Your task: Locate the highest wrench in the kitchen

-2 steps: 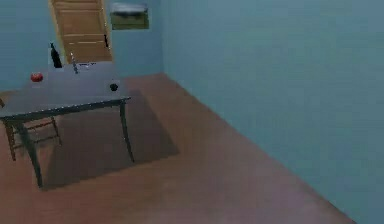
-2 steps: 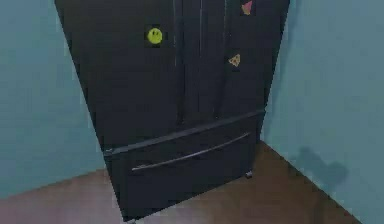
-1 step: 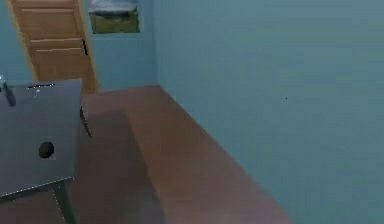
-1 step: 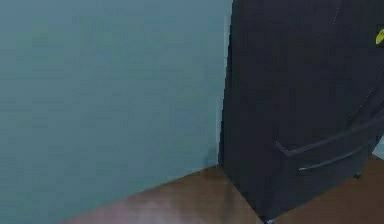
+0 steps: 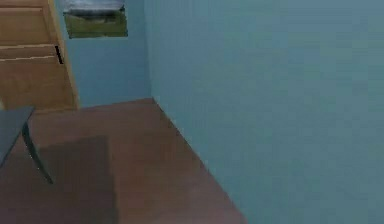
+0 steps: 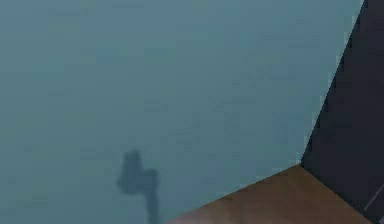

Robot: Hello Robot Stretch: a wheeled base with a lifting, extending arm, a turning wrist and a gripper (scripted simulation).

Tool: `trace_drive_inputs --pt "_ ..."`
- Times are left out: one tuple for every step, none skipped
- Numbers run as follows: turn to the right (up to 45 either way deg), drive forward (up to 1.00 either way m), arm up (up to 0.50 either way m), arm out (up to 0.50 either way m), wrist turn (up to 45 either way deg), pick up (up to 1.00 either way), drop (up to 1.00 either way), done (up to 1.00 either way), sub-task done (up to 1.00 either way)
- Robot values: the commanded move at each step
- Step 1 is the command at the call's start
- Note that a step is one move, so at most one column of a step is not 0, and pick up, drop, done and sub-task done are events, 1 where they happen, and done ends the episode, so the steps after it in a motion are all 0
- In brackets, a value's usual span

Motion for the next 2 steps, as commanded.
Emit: trace_drive_inputs --pt "-21.0 0.0 0.0 0.0 0.0 0.0 0.0 0.0 0.0" --pt "0.0 1.0 0.0 0.0 0.0 0.0 0.0 0.0 0.0"
